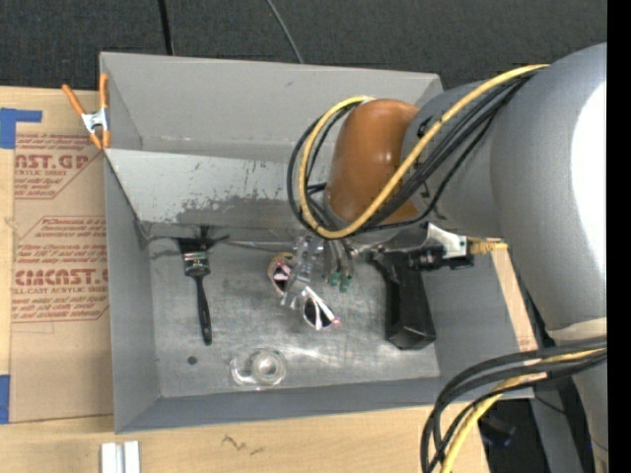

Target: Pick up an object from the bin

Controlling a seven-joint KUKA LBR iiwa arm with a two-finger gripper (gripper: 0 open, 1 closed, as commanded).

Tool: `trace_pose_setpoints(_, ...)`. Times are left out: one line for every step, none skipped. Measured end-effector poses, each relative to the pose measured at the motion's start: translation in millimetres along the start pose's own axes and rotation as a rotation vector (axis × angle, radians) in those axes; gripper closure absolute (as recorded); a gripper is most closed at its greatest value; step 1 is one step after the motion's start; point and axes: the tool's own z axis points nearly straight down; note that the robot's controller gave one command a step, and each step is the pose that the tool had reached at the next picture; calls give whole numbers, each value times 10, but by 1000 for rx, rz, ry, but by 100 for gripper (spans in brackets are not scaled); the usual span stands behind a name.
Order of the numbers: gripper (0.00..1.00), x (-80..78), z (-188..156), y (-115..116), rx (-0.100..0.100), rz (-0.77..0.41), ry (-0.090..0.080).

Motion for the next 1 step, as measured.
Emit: trace_pose_setpoints(100,184,451,-362,3,-5,12)
